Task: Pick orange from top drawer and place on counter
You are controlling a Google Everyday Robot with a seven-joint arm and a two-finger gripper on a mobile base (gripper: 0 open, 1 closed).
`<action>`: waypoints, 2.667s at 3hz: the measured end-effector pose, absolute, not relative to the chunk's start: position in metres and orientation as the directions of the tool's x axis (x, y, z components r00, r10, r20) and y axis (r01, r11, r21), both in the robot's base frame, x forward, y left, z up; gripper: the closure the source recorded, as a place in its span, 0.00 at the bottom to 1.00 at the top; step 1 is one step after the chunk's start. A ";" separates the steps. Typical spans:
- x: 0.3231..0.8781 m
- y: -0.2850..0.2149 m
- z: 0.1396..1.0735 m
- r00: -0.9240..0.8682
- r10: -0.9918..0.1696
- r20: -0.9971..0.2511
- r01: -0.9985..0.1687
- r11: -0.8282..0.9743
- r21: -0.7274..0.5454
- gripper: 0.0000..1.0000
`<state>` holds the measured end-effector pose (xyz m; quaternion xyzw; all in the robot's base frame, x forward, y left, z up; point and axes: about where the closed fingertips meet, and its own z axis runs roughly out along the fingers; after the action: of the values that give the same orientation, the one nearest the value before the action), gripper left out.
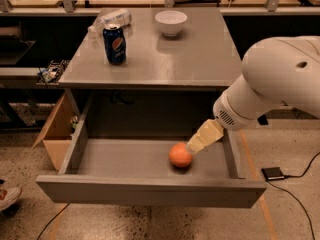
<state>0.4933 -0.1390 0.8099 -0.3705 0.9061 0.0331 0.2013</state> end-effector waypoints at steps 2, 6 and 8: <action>0.501 -0.114 0.753 -0.648 -0.661 -0.377 -0.707 0.707 -0.025 0.00; 0.517 -0.084 0.672 -0.692 -0.636 -0.342 -0.684 0.728 0.030 0.00; 0.528 -0.081 0.645 -0.727 -0.610 -0.315 -0.657 0.751 0.062 0.00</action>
Offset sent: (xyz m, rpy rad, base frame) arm 0.0157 0.0408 -0.0935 0.0605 0.0759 0.0336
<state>0.5278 -0.0810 0.6446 -0.3425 0.9253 0.0848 0.1387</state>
